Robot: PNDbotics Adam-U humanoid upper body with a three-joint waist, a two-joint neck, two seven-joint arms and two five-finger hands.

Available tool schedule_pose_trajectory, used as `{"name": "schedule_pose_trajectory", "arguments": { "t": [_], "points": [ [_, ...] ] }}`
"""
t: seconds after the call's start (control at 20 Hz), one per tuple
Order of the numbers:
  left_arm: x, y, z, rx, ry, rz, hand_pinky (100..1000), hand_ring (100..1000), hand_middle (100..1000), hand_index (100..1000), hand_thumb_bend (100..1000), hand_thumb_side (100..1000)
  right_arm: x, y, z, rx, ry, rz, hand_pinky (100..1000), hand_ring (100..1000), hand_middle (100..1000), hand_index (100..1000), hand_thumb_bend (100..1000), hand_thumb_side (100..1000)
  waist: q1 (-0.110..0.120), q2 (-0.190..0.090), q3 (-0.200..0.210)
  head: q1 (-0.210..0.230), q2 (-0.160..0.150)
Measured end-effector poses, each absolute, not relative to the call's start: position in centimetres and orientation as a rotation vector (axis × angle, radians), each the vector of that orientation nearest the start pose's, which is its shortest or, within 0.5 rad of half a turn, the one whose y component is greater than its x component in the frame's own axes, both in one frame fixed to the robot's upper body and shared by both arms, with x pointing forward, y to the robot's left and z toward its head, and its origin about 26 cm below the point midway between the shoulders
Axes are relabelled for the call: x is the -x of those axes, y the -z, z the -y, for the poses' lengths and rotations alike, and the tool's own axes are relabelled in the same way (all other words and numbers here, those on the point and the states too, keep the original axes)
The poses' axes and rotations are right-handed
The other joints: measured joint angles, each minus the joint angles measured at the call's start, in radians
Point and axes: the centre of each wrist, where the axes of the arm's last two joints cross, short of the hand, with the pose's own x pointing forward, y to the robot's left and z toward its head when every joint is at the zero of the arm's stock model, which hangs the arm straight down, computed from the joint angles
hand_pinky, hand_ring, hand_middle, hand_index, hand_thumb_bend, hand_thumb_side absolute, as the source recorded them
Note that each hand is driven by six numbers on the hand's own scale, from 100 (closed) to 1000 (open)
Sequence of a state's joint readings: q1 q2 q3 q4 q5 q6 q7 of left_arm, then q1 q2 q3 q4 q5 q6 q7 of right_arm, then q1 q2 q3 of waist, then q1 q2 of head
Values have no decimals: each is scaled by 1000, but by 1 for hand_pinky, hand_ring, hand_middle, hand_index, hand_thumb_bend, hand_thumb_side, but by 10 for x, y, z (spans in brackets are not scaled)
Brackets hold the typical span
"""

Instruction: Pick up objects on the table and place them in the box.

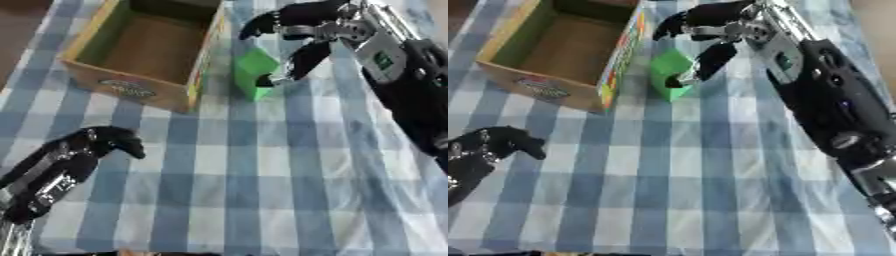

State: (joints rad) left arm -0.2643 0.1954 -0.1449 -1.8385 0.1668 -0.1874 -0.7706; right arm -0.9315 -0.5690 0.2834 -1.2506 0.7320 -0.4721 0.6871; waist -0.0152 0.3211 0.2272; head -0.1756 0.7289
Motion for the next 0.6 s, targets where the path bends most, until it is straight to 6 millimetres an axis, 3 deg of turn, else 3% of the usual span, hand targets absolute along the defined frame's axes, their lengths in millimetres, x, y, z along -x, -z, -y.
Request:
{"name": "schedule_pose_trajectory", "arguments": {
  "t": [0.6],
  "points": [
    [-314, -134, -211, 654, 1100, 2039, 917, 731, 696, 868, 113, 809, -448, -249, 260, -1024, 2881, -1970, 921, 876, 927, 1000, 443, 777, 0, 6, 0, 2, 0]
  ]
}}
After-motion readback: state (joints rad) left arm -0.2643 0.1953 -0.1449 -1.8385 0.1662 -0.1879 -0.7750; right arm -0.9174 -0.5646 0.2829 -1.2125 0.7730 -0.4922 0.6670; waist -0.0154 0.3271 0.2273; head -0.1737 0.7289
